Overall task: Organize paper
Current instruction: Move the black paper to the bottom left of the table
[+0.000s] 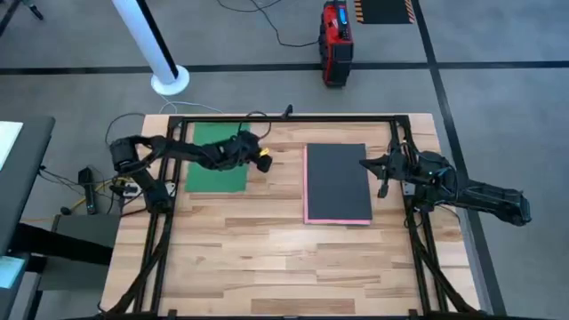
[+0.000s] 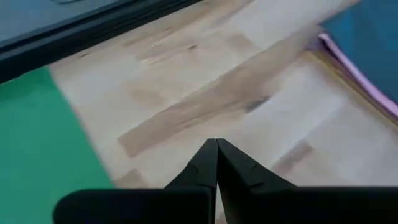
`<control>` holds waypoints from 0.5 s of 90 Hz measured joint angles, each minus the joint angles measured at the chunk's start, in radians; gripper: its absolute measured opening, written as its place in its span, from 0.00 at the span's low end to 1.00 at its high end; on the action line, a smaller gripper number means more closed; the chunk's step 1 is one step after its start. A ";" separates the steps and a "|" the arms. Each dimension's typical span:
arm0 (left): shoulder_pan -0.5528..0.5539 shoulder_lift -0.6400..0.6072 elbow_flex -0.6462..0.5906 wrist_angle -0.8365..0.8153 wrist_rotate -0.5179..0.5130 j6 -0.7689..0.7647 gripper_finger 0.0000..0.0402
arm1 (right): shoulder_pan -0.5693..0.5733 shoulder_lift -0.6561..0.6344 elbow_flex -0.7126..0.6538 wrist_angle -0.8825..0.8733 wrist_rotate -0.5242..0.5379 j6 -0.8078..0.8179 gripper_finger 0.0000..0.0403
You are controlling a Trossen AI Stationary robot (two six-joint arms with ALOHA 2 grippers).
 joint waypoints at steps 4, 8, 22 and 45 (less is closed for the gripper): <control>-0.013 0.000 0.007 0.000 0.000 0.012 0.00 | 0.000 0.000 0.000 0.000 0.000 0.000 0.00; -0.024 0.000 0.013 0.000 0.000 0.022 0.00 | 0.000 0.000 0.000 0.000 0.000 0.000 0.00; -0.067 0.000 0.033 0.002 0.001 0.065 0.00 | 0.000 0.000 0.000 0.000 0.000 0.000 0.00; -0.128 -0.001 0.050 0.007 0.021 0.106 0.00 | 0.000 0.000 0.000 0.000 0.000 0.000 0.00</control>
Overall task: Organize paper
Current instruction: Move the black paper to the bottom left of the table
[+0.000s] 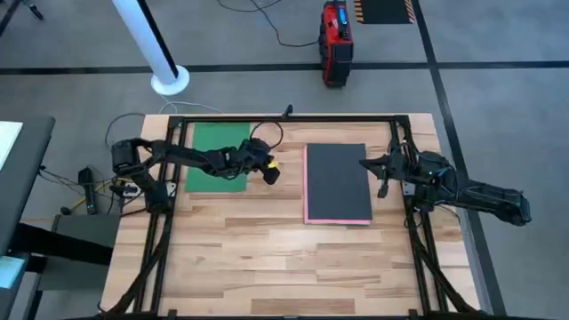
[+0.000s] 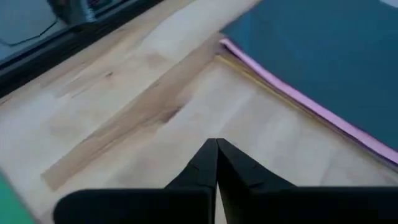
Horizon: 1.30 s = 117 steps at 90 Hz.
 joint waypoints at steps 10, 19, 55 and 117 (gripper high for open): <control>-0.017 0.000 0.000 0.000 0.000 0.004 0.00 | 0.000 0.000 0.000 0.000 0.000 0.000 0.00; -0.027 0.000 0.000 -0.001 0.000 0.004 0.00 | 0.000 0.000 0.000 0.000 0.000 0.000 0.00; -0.029 0.000 0.000 0.000 -0.001 0.004 0.00 | 0.000 0.000 0.000 0.000 0.000 0.000 0.00; -0.025 0.006 0.000 -0.014 -0.012 0.010 0.00 | -0.122 0.359 0.000 0.085 0.163 0.107 0.00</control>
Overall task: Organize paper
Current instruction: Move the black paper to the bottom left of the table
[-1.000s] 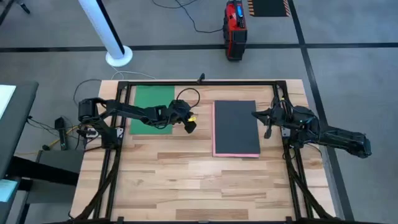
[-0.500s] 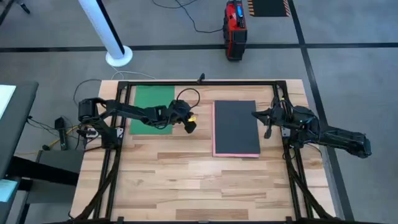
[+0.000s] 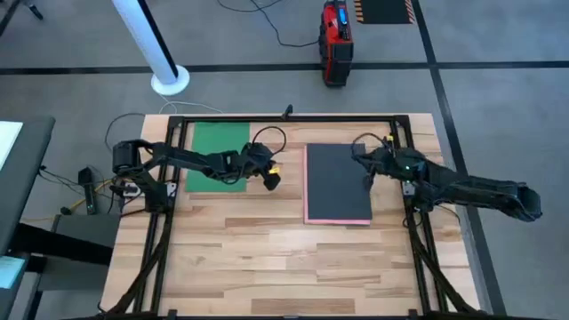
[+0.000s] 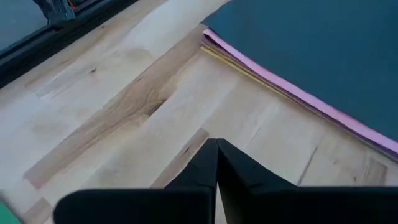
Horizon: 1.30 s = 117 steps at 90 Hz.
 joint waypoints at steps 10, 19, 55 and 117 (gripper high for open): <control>0.000 0.000 0.000 0.000 0.000 0.013 0.00 | -0.074 0.053 0.000 0.005 0.022 0.067 0.01; 0.000 0.000 0.000 0.001 0.000 0.013 0.00 | -0.142 0.102 0.000 0.003 0.026 0.126 0.06; 0.000 0.001 0.000 0.004 0.000 0.013 0.00 | -0.337 0.309 0.000 0.008 0.125 0.258 0.28; 0.000 0.001 -0.001 0.005 0.000 0.008 0.00 | -0.411 0.695 0.000 0.261 0.175 0.324 0.28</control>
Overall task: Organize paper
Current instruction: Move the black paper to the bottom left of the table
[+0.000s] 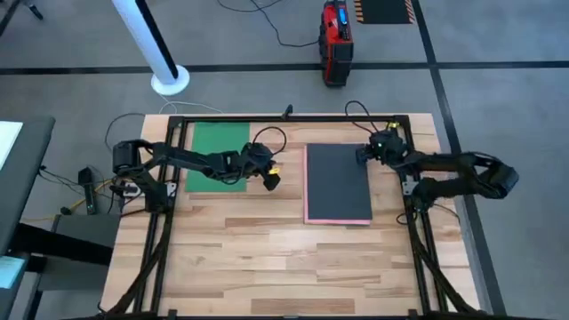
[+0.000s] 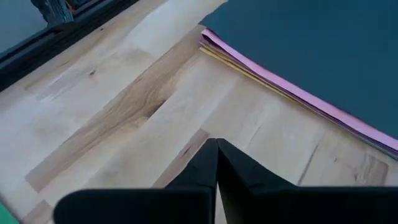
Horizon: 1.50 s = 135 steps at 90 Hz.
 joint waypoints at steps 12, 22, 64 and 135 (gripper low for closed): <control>0.000 0.000 0.000 0.000 0.000 0.000 0.00 | 0.004 0.052 0.000 0.069 -0.036 0.000 0.28; 0.000 0.000 0.000 0.000 0.000 0.000 0.00 | 0.002 0.059 0.000 0.071 -0.048 -0.001 0.28; 0.000 0.000 0.000 -0.001 0.001 -0.008 0.00 | 0.003 -0.117 0.000 -0.022 -0.183 0.047 0.28; 0.000 0.000 0.000 -0.001 0.001 0.003 0.00 | 0.004 0.034 0.001 0.131 -0.186 -0.049 0.50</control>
